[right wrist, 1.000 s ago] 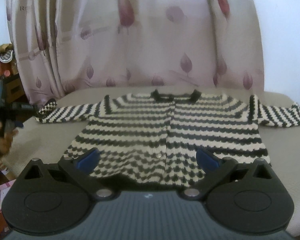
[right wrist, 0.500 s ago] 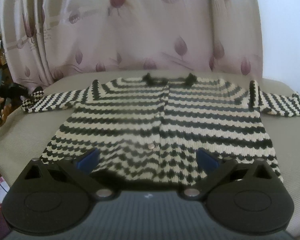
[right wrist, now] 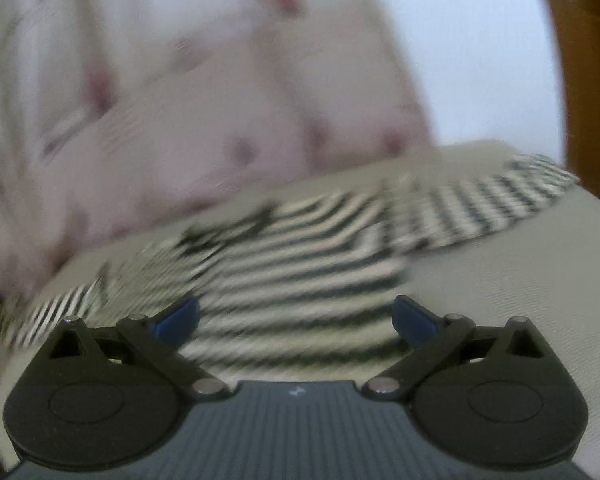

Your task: Fold small clothes

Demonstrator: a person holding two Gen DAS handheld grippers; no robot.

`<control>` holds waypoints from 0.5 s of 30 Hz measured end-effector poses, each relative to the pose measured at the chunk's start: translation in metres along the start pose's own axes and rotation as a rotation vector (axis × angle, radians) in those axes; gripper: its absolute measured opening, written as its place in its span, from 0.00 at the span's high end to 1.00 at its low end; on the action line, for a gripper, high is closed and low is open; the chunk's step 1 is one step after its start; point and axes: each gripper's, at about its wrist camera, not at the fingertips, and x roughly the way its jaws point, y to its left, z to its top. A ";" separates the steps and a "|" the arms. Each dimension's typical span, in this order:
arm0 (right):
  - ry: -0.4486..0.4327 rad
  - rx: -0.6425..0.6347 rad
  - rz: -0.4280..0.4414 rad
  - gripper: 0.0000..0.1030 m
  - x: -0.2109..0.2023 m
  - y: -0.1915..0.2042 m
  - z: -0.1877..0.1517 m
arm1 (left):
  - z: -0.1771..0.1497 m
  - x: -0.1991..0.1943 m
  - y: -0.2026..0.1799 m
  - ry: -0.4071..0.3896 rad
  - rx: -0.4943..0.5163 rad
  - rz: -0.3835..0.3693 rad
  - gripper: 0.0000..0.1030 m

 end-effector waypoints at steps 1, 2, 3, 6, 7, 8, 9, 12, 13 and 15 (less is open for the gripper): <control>-0.018 0.053 -0.035 0.08 0.006 -0.030 0.013 | -0.004 0.002 0.004 -0.004 -0.017 0.012 0.84; -0.031 0.099 -0.073 0.17 0.011 -0.055 0.023 | -0.007 0.003 0.009 -0.010 -0.040 0.014 0.84; -0.032 0.151 -0.104 0.37 0.016 -0.081 0.033 | -0.010 0.003 0.012 -0.021 -0.059 0.018 0.84; -0.007 0.339 -0.142 0.52 0.034 -0.158 0.056 | -0.021 -0.005 0.019 -0.067 -0.097 0.049 0.84; -0.008 0.379 -0.141 0.52 0.040 -0.179 0.062 | -0.024 -0.010 0.020 -0.078 -0.100 0.062 0.84; -0.013 0.406 -0.158 0.52 0.044 -0.199 0.068 | -0.027 -0.016 0.020 -0.092 -0.104 0.083 0.84; -0.026 0.438 -0.171 0.51 0.047 -0.215 0.072 | -0.031 -0.023 0.020 -0.106 -0.114 0.100 0.84; -0.050 0.606 -0.121 0.51 0.068 -0.273 0.082 | -0.042 -0.040 0.019 -0.130 -0.134 0.162 0.76; -0.055 0.640 -0.134 0.51 0.075 -0.285 0.084 | -0.045 -0.044 0.017 -0.139 -0.138 0.187 0.74; -0.073 0.677 -0.156 0.51 0.089 -0.307 0.088 | -0.048 -0.049 0.014 -0.165 -0.136 0.241 0.67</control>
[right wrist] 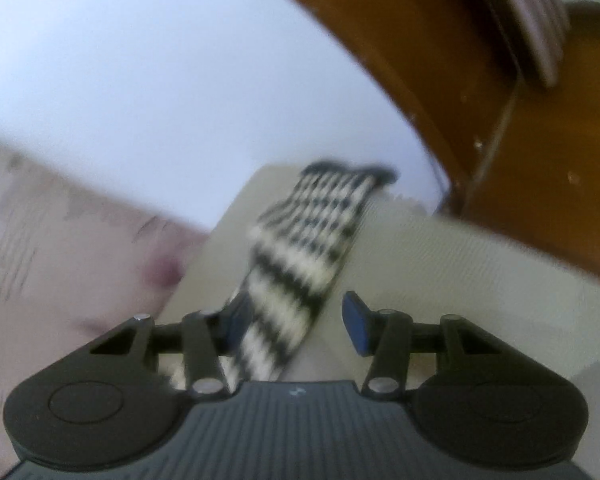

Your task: Fold small clothes

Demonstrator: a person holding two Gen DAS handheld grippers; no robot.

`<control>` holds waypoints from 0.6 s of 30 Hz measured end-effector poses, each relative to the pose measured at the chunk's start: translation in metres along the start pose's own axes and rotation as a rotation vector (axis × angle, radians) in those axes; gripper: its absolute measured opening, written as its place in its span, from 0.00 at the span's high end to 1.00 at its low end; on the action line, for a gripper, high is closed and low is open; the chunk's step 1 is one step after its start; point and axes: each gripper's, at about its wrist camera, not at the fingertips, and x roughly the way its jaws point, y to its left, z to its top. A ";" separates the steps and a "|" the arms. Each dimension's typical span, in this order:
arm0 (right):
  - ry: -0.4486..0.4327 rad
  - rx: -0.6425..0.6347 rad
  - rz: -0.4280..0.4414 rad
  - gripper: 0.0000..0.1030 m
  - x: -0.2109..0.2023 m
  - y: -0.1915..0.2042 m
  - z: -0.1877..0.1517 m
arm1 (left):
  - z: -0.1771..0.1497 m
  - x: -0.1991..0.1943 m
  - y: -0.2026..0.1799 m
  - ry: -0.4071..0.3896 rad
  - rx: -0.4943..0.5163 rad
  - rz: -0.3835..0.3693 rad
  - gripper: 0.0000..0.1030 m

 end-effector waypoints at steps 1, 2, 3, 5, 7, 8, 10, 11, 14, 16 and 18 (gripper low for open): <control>-0.018 0.015 -0.005 0.51 0.007 -0.006 0.008 | -0.001 -0.003 -0.002 -0.019 0.008 0.026 0.53; -0.033 0.031 -0.002 0.50 0.013 -0.011 0.015 | -0.001 -0.005 -0.003 -0.031 0.012 0.046 0.32; -0.035 0.053 0.011 0.44 0.019 -0.016 0.023 | -0.001 -0.007 -0.004 -0.045 0.013 0.067 0.21; -0.016 0.103 0.028 0.41 0.035 -0.027 0.040 | -0.004 -0.016 -0.005 -0.114 0.006 0.110 0.07; -0.032 0.121 0.037 0.39 0.045 -0.033 0.048 | -0.007 -0.017 -0.009 -0.130 0.029 0.133 0.01; -0.028 0.121 0.050 0.38 0.050 -0.035 0.051 | -0.009 -0.015 -0.010 -0.120 0.041 0.145 0.01; -0.036 0.125 0.075 0.37 0.061 -0.036 0.057 | -0.013 -0.009 -0.012 -0.093 0.045 0.166 0.02; -0.044 0.118 0.069 0.35 0.065 -0.037 0.060 | -0.011 -0.008 -0.012 -0.089 0.041 0.162 0.02; 0.002 0.129 -0.024 0.23 0.085 -0.040 0.066 | -0.011 -0.009 -0.009 -0.102 0.023 0.185 0.01; 0.022 0.135 -0.002 0.23 0.097 -0.044 0.065 | -0.012 -0.009 -0.008 -0.105 0.019 0.187 0.02; 0.003 0.117 0.019 0.35 0.102 -0.040 0.065 | -0.014 -0.010 -0.011 -0.113 0.035 0.203 0.01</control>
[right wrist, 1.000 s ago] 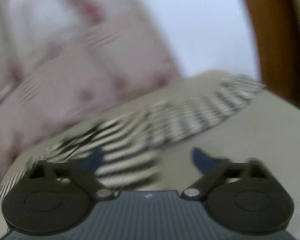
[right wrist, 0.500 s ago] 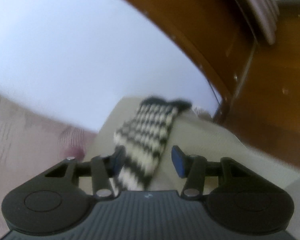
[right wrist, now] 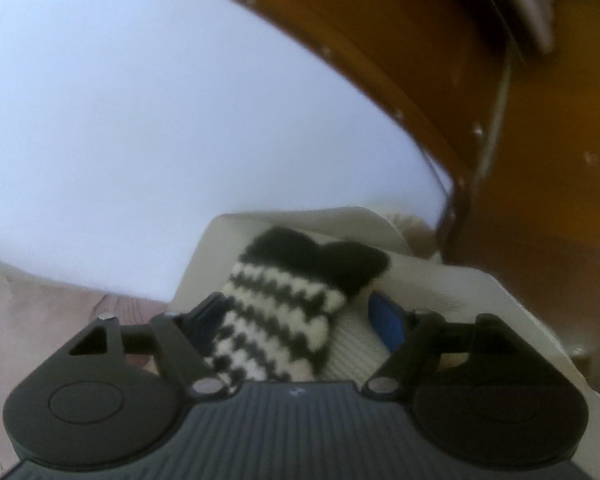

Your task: Fold small clothes

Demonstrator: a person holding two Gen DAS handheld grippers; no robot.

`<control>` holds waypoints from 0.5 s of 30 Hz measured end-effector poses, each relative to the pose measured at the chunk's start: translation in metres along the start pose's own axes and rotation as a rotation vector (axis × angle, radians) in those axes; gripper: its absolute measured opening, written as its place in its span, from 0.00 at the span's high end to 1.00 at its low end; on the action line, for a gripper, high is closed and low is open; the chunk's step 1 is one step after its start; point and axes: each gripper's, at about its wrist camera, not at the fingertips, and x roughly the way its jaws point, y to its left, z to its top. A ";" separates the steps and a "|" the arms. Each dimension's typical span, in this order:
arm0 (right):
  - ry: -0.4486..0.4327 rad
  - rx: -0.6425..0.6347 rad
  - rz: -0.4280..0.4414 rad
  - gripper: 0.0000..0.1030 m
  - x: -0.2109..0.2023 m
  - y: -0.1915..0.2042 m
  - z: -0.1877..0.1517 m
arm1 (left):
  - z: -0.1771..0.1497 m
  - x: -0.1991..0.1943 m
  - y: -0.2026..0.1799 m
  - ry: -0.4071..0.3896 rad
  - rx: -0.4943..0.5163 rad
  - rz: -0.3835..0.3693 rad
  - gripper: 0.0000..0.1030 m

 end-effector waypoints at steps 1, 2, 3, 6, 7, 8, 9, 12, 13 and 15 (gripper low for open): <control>-0.019 -0.028 0.008 0.57 -0.005 0.005 -0.001 | -0.001 0.000 -0.002 -0.003 0.012 0.004 0.01; -0.033 -0.067 -0.010 0.65 -0.004 0.011 -0.002 | -0.002 -0.001 -0.004 -0.007 0.025 0.004 0.01; -0.042 -0.106 -0.042 0.75 -0.003 0.016 -0.002 | -0.003 -0.002 -0.005 -0.014 0.039 0.005 0.00; -0.068 -0.158 -0.055 0.91 -0.006 0.022 -0.004 | -0.006 -0.007 -0.011 -0.042 0.082 0.009 0.00; -0.080 -0.164 -0.036 0.91 -0.010 0.023 -0.004 | -0.007 -0.007 -0.013 -0.045 0.092 0.012 0.00; -0.105 -0.164 -0.017 0.91 -0.018 0.025 -0.004 | -0.007 -0.008 -0.014 -0.047 0.102 0.014 0.00; -0.124 -0.155 0.007 0.91 -0.026 0.025 -0.004 | -0.008 -0.008 -0.016 -0.051 0.110 0.012 0.00; -0.156 -0.140 0.068 0.91 -0.049 0.033 -0.004 | -0.009 -0.010 -0.016 -0.065 0.114 -0.008 0.00; -0.166 -0.143 0.088 0.91 -0.059 0.038 -0.005 | -0.010 -0.011 -0.015 -0.067 0.111 -0.015 0.00; -0.184 -0.141 0.121 0.91 -0.074 0.053 -0.005 | -0.010 -0.011 -0.013 -0.066 0.097 -0.035 0.00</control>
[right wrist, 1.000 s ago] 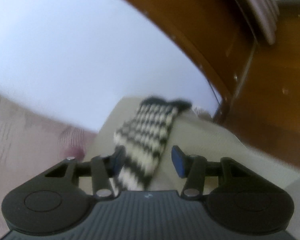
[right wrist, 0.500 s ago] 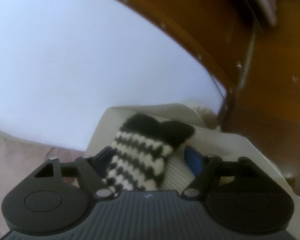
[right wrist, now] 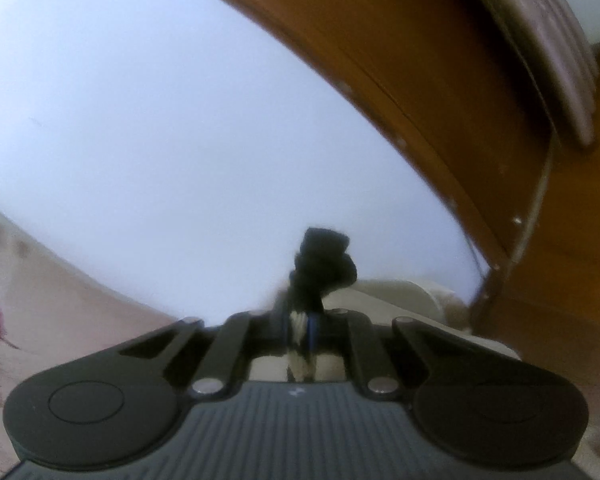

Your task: Fold small clothes

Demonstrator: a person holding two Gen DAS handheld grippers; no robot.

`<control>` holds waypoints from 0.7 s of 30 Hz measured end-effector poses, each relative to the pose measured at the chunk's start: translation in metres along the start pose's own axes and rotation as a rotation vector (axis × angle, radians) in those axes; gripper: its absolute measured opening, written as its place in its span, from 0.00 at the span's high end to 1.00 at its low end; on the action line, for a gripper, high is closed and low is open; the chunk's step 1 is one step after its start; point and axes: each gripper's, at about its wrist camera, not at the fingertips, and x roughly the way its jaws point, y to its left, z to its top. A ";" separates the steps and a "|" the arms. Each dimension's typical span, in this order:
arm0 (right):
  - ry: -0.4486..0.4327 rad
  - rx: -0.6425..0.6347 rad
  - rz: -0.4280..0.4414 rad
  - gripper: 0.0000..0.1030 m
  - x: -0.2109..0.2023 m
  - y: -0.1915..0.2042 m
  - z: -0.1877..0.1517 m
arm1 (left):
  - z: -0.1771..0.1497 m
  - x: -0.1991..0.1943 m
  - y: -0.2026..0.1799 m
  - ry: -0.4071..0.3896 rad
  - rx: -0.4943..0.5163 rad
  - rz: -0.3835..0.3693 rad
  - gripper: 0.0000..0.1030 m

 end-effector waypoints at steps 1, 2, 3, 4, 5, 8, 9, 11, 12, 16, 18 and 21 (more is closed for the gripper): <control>-0.009 0.002 0.017 0.91 -0.008 0.011 0.003 | 0.000 0.000 0.002 0.002 -0.010 -0.011 0.00; -0.017 0.003 0.032 0.91 -0.014 0.021 0.005 | 0.000 0.000 0.004 0.007 -0.022 -0.020 0.00; -0.024 0.007 0.052 0.91 -0.019 0.034 0.006 | 0.000 0.001 0.007 0.012 -0.039 -0.028 0.00; -0.031 0.007 0.083 0.91 -0.026 0.050 0.006 | 0.000 0.001 0.010 0.013 -0.059 -0.034 0.00; -0.035 0.001 0.109 0.91 -0.031 0.066 0.005 | 0.000 0.001 0.014 0.011 -0.080 -0.038 0.00; -0.030 -0.036 0.179 0.91 -0.043 0.115 -0.003 | -0.001 0.000 0.023 0.004 -0.142 -0.038 0.00; -0.024 -0.046 0.204 0.91 -0.045 0.131 -0.007 | -0.001 -0.001 0.025 -0.002 -0.158 -0.041 0.00; -0.010 -0.060 0.255 0.91 -0.049 0.165 -0.020 | -0.001 -0.003 0.028 -0.017 -0.174 -0.045 0.00; 0.001 -0.070 0.283 0.91 -0.051 0.183 -0.030 | -0.001 -0.004 0.027 -0.028 -0.172 -0.042 0.00; 0.068 -0.116 0.362 0.91 -0.049 0.243 -0.075 | -0.002 -0.014 0.017 -0.091 -0.107 -0.040 0.00; 0.106 -0.122 0.391 0.91 -0.053 0.268 -0.097 | -0.003 -0.020 0.011 -0.127 -0.072 -0.043 0.00; 0.173 -0.123 0.431 0.91 -0.048 0.298 -0.145 | -0.005 -0.026 0.006 -0.171 -0.047 -0.055 0.00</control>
